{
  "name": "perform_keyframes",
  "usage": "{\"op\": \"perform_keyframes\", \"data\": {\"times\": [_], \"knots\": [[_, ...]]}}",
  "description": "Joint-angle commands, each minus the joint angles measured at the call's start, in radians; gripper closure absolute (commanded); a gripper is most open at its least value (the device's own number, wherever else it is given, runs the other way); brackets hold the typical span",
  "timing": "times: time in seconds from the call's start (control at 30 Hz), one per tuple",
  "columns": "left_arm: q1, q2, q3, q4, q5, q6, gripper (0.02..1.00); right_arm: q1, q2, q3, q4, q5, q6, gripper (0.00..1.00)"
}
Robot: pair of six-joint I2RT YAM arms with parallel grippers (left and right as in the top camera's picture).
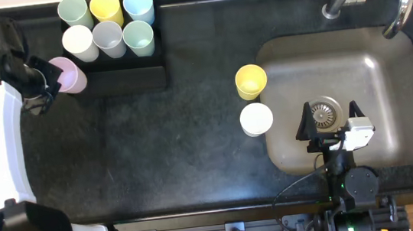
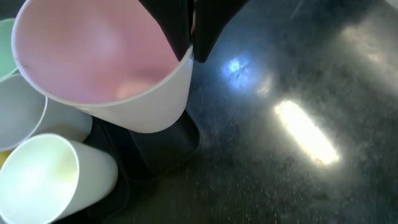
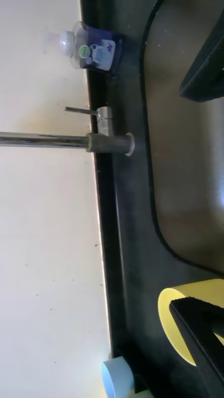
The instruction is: Store Cups
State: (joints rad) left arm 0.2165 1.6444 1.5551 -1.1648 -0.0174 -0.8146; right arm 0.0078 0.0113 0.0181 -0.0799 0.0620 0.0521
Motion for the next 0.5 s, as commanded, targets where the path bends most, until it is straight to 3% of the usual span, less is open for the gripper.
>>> {"op": "perform_keyframes", "data": {"times": [0.03,0.5], "knots": [[0.013,0.087,0.018,0.045,0.017,-0.013,0.982,-0.002,-0.008,-0.013,0.006,-0.002,0.0,0.005],[0.012,0.181,0.018,0.124,0.024,-0.013,0.982,-0.002,-0.008,-0.013,0.006,-0.002,0.0,0.003]]}}
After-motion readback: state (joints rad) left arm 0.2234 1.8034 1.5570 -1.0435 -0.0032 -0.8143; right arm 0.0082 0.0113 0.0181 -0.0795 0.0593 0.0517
